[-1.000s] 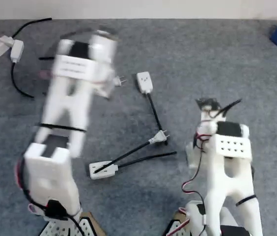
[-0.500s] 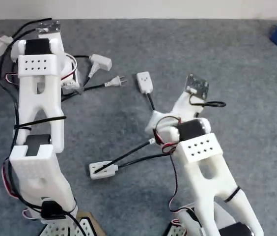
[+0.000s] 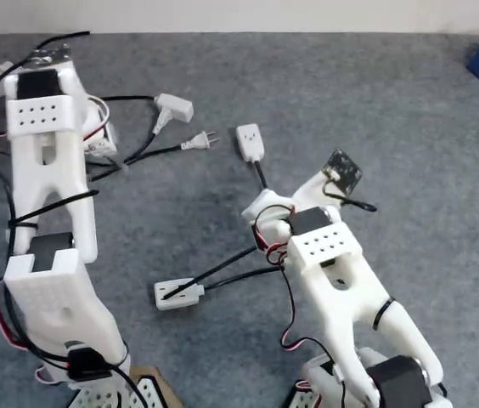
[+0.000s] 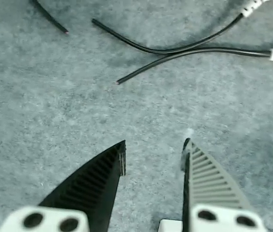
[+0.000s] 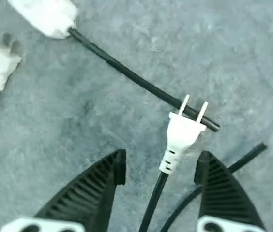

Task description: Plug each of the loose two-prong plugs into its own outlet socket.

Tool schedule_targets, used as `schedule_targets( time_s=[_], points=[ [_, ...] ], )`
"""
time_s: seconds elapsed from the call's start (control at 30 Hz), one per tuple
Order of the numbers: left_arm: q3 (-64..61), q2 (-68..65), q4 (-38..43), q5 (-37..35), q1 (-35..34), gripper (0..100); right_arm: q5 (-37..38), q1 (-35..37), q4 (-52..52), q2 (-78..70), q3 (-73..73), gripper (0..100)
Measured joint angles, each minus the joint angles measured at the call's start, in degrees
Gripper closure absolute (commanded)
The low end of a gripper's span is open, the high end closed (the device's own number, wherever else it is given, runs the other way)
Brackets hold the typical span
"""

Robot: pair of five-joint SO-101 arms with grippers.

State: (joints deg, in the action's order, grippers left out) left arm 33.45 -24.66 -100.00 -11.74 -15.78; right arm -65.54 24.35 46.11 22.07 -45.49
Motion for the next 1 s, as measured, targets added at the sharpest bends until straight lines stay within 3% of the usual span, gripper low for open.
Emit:
schedule_targets(
  time_s=[0.43,1.0],
  points=[
    [0.0,0.0,0.0,0.0,-2.8,80,-1.8,0.0,-2.5,-0.8,-1.3,76.1],
    [0.0,0.0,0.0,0.0,-2.8,80,-2.2,3.1,-2.6,-15.2,2.1,76.7]
  ],
)
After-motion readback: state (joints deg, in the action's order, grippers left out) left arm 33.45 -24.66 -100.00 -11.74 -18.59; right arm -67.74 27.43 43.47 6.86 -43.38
